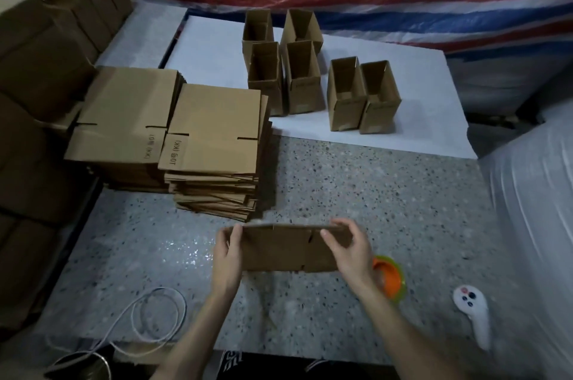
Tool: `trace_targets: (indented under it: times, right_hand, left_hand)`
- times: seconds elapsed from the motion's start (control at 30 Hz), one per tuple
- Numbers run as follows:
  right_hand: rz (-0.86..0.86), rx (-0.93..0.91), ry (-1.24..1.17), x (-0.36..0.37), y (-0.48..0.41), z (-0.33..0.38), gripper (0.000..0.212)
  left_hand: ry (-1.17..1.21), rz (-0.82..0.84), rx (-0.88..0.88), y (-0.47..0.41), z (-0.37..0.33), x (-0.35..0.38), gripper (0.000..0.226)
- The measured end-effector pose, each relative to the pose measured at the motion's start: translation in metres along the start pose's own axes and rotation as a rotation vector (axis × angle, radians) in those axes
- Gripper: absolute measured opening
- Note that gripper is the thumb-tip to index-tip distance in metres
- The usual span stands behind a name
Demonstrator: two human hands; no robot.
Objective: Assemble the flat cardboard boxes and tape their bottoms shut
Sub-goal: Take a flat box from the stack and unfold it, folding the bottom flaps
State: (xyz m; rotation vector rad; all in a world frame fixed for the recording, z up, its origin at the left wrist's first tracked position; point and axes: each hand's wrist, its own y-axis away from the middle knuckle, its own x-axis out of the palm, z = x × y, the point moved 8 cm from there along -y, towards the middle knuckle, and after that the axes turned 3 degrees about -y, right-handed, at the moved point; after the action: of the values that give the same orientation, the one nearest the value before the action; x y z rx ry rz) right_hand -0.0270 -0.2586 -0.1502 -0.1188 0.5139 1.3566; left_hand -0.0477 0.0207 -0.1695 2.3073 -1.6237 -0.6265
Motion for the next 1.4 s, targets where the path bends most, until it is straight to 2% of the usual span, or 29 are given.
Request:
trace_targets:
  times: [0.1,0.23,0.33,0.53,0.67,0.73,0.83,0.93,1.07,1.17,1.33,1.4]
  right_hand:
    - [-0.008,-0.064,0.116,0.008,0.016,-0.013,0.021]
    - [-0.014,-0.108,0.242,0.015,0.023,-0.009,0.052]
    - [-0.074,-0.089,0.294,0.015,0.025,-0.006,0.057]
    - [-0.073,-0.033,0.328,0.013,0.022,-0.010,0.058]
    - [-0.096,-0.009,0.259,0.013,0.020,-0.004,0.082]
    - [0.015,-0.061,0.231,0.022,0.019,0.004,0.096]
    - [0.345,-0.198,0.207,0.045,0.026,0.017,0.113]
    - [0.541,-0.242,0.270,0.058,0.034,0.011,0.123]
    - [0.564,-0.254,0.305,0.056,0.037,-0.002,0.114]
    - [0.552,-0.212,0.292,0.058,0.042,-0.003,0.118]
    - [0.656,-0.152,0.116,0.059,0.053,0.000,0.117]
    - [0.637,-0.141,0.074,0.060,0.054,-0.003,0.116]
  left_hand:
    - [-0.024,-0.021,-0.021,0.005,0.026,0.002,0.032]
    - [0.016,-0.054,-0.088,0.005,0.031,-0.002,0.026]
    - [-0.007,-0.028,-0.084,0.005,0.029,-0.003,0.023]
    - [-0.044,-0.007,-0.074,0.007,0.025,-0.007,0.021]
    - [-0.032,0.002,-0.068,0.008,0.022,-0.009,0.018]
    - [0.008,0.001,-0.087,0.009,0.024,-0.011,0.020]
    - [0.033,-0.005,-0.084,0.010,0.021,-0.014,0.020]
    - [0.013,-0.003,-0.049,0.010,0.017,-0.018,0.033]
    - [-0.057,0.042,-0.098,0.011,0.032,-0.021,0.055]
    - [-0.029,0.063,-0.162,0.007,0.045,-0.024,0.062]
    - [0.004,0.118,-0.179,0.001,0.052,-0.010,0.050]
    - [-0.001,0.119,-0.153,-0.003,0.049,-0.006,0.044]
